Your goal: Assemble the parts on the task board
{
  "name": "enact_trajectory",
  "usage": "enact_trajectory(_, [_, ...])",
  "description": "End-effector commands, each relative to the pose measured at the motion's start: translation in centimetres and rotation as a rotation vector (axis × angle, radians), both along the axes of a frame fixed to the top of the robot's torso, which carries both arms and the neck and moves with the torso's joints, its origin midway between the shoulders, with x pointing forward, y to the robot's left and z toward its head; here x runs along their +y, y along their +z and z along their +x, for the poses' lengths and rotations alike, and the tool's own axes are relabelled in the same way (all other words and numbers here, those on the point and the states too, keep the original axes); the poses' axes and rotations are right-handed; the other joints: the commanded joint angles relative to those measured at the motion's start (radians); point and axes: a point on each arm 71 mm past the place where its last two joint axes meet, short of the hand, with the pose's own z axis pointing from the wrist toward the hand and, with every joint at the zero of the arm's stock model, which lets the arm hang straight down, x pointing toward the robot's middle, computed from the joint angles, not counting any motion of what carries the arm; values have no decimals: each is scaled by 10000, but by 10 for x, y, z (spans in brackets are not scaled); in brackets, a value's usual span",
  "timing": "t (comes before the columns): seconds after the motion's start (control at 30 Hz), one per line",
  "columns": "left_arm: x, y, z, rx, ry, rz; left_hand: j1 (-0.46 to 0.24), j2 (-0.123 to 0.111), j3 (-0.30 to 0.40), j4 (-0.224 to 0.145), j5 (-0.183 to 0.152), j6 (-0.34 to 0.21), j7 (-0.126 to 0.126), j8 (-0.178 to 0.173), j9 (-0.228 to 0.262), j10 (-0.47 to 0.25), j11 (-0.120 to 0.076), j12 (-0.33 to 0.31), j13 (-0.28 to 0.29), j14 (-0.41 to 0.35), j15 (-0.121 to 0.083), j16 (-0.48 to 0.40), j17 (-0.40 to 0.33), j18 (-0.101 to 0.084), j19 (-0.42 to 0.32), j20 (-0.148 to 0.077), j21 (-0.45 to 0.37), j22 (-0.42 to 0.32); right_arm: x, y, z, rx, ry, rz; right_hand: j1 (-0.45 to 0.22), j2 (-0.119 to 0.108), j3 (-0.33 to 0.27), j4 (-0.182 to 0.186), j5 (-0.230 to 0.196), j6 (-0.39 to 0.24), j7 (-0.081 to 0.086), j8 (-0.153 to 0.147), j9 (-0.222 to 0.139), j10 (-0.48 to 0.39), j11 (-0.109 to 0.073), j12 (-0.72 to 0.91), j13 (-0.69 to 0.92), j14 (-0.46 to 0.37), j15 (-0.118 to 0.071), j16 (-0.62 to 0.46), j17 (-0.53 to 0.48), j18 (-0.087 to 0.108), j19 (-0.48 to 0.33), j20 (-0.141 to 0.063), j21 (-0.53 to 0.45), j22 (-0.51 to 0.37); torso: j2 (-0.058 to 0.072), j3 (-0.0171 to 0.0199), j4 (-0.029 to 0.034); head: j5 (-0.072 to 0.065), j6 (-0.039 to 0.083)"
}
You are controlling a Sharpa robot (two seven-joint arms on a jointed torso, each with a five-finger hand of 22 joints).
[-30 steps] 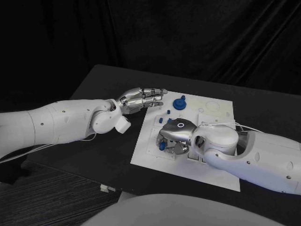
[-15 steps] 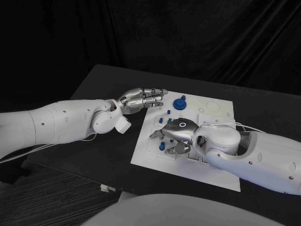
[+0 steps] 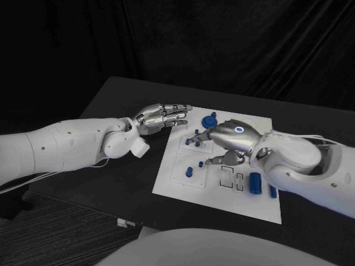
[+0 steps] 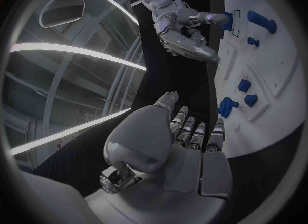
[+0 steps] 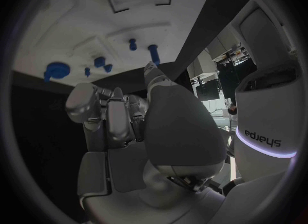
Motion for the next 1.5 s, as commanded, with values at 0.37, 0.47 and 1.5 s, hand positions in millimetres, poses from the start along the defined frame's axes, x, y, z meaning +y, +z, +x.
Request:
enact_trajectory(0.37, [5, 2, 1, -254, 311, -138, -143, 7, 135, 10, 27, 67, 96, 81, 14, 19, 121, 50, 18, 34, 7, 75, 22, 158, 51, 8, 50, 37, -88, 54, 10, 1, -2147, 2000, -793, 573, -3, -237, -27, 2998, 725, 1137, 583, 2286, -862, 5584, 3102, 249, -449, 190, 313, -58, 329, -333, 810, 1467, -3, 0, 2, -732, -1])
enact_trajectory(0.47, [5, 2, 0, -258, 312, -145, -143, 7, 135, 10, 27, 67, 96, 81, 14, 19, 121, 50, 18, 34, 7, 75, 22, 158, 51, 8, 50, 37, -100, 47, 12, 530, -2710, 1446, -803, 642, -4, -206, 8, 3514, 522, 1307, 770, 4642, -1044, 10102, 9225, 259, -655, 77, 188, -57, 334, -474, 787, 1460, -8, -1, -9, -932, -1])
enact_trajectory(1.5, [2, -2, -2, -70, 120, -188, -166, 14, 159, 22, 32, 92, 96, 93, 18, 27, 118, 57, 19, 43, 16, 84, 25, 158, 62, 7, 55, 48, -128, -34, 14, 5365, -6624, -3686, -5589, 1321, -370, -70, 497, 5776, -200, 1987, 2498, 8007, -1587, 12717, 14885, 1136, -1129, 2420, 4678, -577, 1092, -993, 3854, 2161, -57, -12, -64, -1637, -1])
